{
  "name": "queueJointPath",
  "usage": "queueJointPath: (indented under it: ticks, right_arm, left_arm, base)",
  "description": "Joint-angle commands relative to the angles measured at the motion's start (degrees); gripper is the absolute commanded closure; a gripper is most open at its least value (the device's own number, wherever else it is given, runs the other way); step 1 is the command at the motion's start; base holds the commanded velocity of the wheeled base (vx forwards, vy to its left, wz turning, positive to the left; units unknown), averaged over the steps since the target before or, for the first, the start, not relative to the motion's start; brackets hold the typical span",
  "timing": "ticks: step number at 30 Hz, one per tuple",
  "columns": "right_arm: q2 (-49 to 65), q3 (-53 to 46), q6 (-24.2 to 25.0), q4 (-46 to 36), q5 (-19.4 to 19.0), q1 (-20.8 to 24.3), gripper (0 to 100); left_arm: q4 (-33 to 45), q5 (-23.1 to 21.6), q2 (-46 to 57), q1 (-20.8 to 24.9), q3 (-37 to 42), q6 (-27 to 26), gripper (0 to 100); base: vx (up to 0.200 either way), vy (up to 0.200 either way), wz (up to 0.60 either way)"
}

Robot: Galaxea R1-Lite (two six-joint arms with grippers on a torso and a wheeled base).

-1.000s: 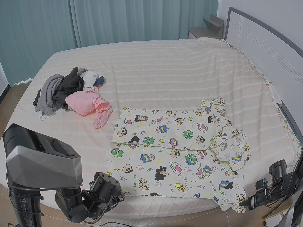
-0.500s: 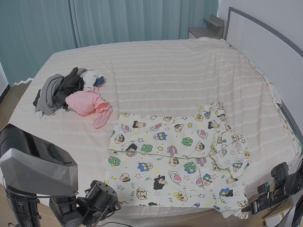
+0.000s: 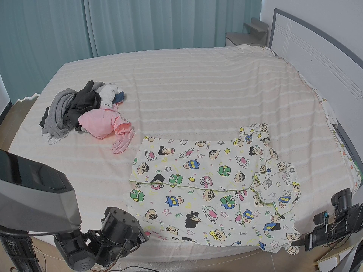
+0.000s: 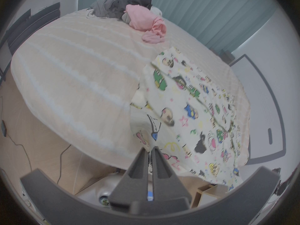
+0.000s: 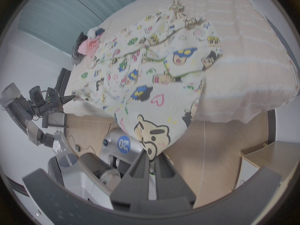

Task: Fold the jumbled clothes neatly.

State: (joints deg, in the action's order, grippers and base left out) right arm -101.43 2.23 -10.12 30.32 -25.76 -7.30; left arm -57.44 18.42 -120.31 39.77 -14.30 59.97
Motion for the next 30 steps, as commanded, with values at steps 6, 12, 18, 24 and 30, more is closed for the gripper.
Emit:
queueJointPath:
  ticks: [6,12,18,24,30]
  right_arm:
    - [5.54,9.02,10.03,-0.08,-2.72,-0.08,100]
    - [2.11,16.23,15.30,0.00,-2.63,0.45,100]
    - [-4.39,22.64,16.36,0.18,-2.45,0.62,100]
    - [-10.63,30.29,19.52,0.36,-2.37,1.41,100]
    - [-15.29,33.54,20.31,2.90,-1.49,2.56,100]
  left_arm:
    - [1.46,0.04,1.66,-5.49,-10.13,-2.92,100]
    - [11.83,-0.05,-1.68,-8.39,-23.05,-3.45,100]
    - [19.21,-0.05,-6.78,-10.94,-33.69,-3.45,100]
    - [22.64,-0.14,-11.18,-11.82,-40.46,-3.36,100]
    - [22.81,-0.14,-13.11,-12.70,-42.39,-3.36,100]
  base:
    - [0.000,0.000,0.00]
    - [0.000,0.000,0.00]
    - [0.000,0.000,0.00]
    - [0.000,0.000,0.00]
    - [0.000,0.000,0.00]
